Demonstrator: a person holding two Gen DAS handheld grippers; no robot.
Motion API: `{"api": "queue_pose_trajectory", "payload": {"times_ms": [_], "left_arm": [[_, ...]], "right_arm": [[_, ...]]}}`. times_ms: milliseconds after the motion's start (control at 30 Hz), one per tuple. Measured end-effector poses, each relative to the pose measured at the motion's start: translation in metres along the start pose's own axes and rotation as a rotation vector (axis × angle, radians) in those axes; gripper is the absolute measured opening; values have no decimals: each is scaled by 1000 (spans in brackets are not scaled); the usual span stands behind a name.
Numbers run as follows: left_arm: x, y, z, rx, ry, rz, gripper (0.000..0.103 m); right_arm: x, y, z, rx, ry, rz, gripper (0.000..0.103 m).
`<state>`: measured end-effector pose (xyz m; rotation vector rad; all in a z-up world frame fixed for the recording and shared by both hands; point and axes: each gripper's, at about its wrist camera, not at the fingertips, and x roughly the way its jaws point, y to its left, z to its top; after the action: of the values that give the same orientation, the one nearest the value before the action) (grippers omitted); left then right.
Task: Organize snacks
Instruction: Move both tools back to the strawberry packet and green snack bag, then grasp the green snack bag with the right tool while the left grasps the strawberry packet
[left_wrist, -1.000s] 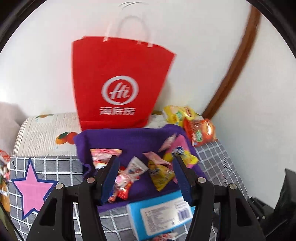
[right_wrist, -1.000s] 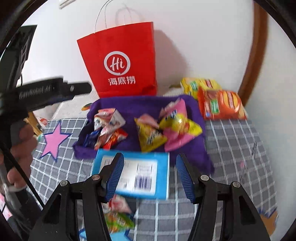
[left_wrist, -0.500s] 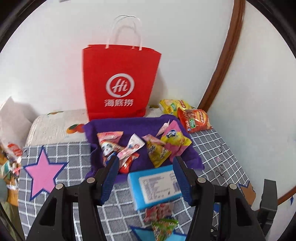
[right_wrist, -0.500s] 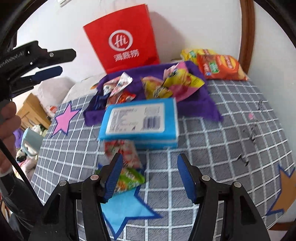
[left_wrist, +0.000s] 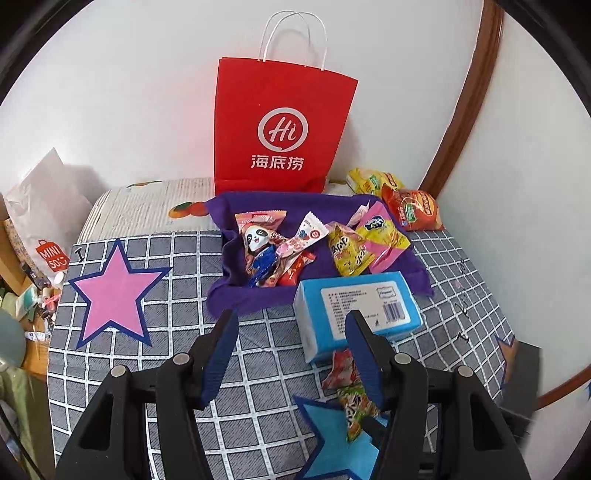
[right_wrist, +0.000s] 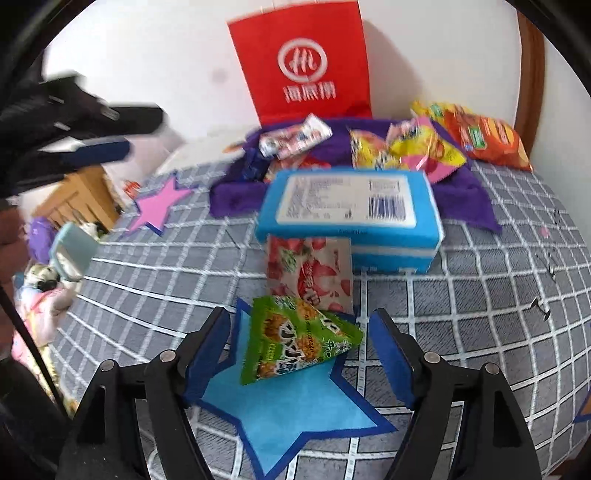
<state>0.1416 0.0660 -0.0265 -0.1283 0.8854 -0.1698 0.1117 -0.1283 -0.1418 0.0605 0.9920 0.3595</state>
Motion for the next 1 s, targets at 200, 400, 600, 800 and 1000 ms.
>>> {"api": "queue_pose_trajectory", "payload": {"times_ms": [200, 400, 600, 800, 1000], "left_arm": [[12, 1, -7, 6, 25, -2, 58], [36, -1, -19, 4, 78, -14, 58], [62, -13, -35, 22, 133, -35, 58], [84, -38, -50, 64, 178, -88, 58], [98, -65, -55, 91, 209, -127, 58]], "right_arm": [[36, -10, -7, 49, 79, -1, 77], [41, -13, -13, -14, 44, -37, 62], [19, -38, -14, 3, 6, -45, 50], [-6, -69, -18, 48, -25, -35, 50], [-14, -63, -31, 9, -1, 130, 50]]}}
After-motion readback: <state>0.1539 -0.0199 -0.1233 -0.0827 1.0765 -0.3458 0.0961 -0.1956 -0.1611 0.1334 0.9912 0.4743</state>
